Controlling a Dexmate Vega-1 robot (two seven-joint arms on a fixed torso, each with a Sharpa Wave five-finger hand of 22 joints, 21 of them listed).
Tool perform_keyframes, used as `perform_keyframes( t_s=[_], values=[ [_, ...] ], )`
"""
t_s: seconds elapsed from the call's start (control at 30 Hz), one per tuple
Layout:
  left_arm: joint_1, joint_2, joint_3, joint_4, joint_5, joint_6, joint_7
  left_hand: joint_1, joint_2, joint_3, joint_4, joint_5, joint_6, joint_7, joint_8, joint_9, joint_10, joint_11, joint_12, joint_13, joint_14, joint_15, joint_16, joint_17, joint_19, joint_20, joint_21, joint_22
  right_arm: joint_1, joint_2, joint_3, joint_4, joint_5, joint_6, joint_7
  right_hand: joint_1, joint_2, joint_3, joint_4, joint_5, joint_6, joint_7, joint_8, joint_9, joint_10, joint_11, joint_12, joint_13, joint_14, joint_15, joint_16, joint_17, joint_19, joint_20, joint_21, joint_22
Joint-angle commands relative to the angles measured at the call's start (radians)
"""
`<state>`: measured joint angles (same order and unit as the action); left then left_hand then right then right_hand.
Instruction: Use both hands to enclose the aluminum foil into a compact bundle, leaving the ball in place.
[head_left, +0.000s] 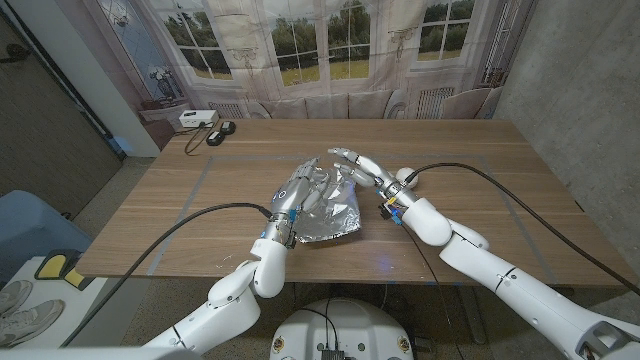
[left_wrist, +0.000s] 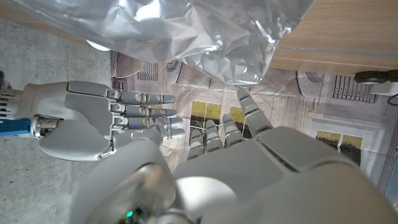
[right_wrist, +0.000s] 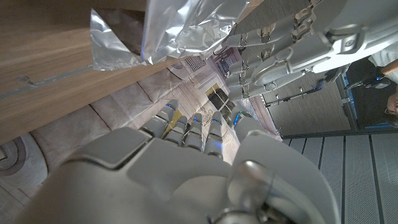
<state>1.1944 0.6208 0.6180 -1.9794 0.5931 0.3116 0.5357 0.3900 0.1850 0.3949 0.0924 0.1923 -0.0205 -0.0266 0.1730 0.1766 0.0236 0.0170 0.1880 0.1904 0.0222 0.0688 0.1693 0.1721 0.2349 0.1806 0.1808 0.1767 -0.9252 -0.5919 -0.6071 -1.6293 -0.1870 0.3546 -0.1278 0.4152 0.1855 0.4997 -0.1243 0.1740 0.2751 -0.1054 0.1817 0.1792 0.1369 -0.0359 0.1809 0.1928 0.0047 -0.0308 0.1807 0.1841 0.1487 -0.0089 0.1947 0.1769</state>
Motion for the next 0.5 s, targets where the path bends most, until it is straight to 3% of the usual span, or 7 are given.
perform_keyframes(
  t_s=[0.03,0.27,0.5],
  values=[
    [-0.026,0.015,0.023,0.011,-0.062,0.040,-0.038,0.008,0.011,0.021,0.002,0.008,-0.009,0.003,0.003,0.000,-0.018,0.004,-0.004,0.001,-0.021,0.010,-0.001,0.004,-0.020,-0.002,-0.004,-0.001,0.021,-0.011,-0.046,-0.019,-0.011,-0.093,0.027,-0.001,0.014,0.006,0.014,0.007,0.016,0.005,0.010,0.005,-0.008,-0.012,0.002,0.005,-0.012,-0.018,0.003,0.007,-0.005,-0.009,-0.002,0.003],
    [-0.041,0.023,0.036,0.016,-0.064,0.041,-0.030,0.006,0.000,0.026,0.002,0.006,-0.009,-0.002,0.005,0.000,-0.019,0.002,0.000,0.000,-0.024,0.005,0.003,0.004,-0.028,-0.010,-0.002,-0.002,0.038,-0.009,-0.073,-0.008,0.009,-0.139,0.061,-0.008,0.015,0.007,0.035,0.006,0.011,0.006,0.007,0.006,-0.027,-0.019,0.000,0.005,-0.027,-0.023,0.005,0.010,-0.010,-0.016,-0.001,0.004],
    [-0.053,0.023,0.047,0.018,-0.065,0.055,-0.027,-0.007,-0.044,0.014,-0.008,-0.003,-0.031,-0.011,0.001,-0.001,-0.027,-0.006,0.002,-0.001,-0.028,-0.006,0.006,0.002,-0.030,-0.014,0.003,-0.003,0.072,-0.004,-0.110,0.037,0.003,-0.170,0.094,-0.012,0.000,0.003,0.046,0.005,-0.035,0.004,-0.007,0.006,-0.064,-0.013,-0.003,0.005,-0.053,-0.007,0.004,0.009,-0.027,-0.004,-0.002,0.004]
  ],
)
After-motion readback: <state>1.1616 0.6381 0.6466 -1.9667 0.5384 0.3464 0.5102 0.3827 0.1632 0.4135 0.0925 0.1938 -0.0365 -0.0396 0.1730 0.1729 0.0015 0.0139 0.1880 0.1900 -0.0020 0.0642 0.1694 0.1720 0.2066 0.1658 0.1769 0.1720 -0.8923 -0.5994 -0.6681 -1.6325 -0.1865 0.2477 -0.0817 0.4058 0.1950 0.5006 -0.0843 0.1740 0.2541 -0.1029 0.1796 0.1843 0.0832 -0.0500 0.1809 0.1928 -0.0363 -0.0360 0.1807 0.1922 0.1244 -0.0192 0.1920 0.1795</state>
